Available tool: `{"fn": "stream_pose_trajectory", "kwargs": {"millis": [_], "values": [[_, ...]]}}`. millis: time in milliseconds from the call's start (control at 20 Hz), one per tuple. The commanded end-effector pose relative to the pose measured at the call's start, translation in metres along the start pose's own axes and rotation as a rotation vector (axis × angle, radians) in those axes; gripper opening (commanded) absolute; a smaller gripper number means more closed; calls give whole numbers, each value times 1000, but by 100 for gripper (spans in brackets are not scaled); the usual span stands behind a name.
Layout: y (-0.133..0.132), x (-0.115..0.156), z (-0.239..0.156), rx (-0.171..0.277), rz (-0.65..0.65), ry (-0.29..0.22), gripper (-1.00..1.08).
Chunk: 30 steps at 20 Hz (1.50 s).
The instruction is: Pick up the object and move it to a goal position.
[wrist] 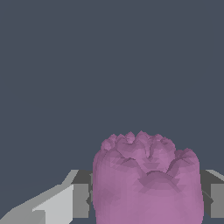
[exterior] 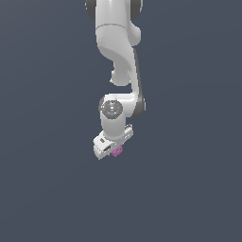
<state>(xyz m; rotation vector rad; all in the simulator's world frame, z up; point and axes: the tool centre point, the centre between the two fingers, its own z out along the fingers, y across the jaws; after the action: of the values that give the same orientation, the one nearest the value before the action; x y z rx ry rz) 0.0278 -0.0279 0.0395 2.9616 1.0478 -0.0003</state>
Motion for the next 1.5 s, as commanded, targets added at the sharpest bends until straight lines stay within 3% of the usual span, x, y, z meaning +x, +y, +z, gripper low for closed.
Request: {"fn": "stream_pose_trajectory", "kwargs": {"millis": [0, 400, 700, 1450], "values": [[0, 0, 0, 0, 0, 0, -100], [-1, 1, -1, 0, 0, 0, -100], [-17, 14, -19, 0, 0, 0, -100], [-116, 96, -137, -1, -1, 0, -100]]}}
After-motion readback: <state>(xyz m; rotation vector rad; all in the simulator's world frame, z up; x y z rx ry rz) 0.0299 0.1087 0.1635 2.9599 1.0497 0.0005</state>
